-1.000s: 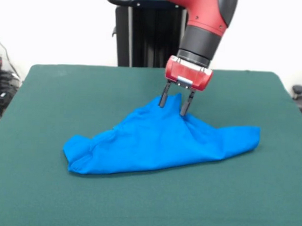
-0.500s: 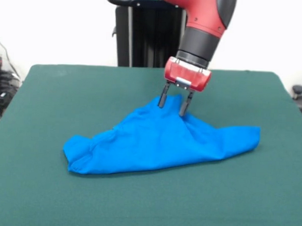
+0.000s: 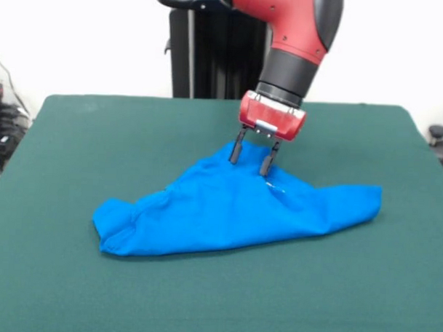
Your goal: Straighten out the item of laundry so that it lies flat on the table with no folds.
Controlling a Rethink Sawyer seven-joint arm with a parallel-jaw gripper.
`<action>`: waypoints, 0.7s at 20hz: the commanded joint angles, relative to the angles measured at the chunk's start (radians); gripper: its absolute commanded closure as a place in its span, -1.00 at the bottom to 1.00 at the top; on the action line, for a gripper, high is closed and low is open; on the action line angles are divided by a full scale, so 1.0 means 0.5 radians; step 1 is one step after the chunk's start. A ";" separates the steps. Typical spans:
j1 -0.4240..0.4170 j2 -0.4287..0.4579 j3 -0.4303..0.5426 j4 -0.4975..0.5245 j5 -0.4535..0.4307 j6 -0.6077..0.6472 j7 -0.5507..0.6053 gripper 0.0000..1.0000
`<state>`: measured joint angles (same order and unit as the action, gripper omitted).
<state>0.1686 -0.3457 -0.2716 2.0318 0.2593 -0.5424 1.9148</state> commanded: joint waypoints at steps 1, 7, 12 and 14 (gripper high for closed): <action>0.056 0.070 0.263 0.021 0.098 -0.127 0.607 -1.00; 0.060 0.055 0.258 0.027 0.116 -0.117 0.589 -1.00; 0.084 0.045 0.244 0.035 0.137 -0.109 0.574 -1.00; 0.078 0.045 0.247 0.036 0.126 -0.121 0.580 -1.00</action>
<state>0.1751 -0.3265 -0.2601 2.0360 0.2612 -0.5611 1.9148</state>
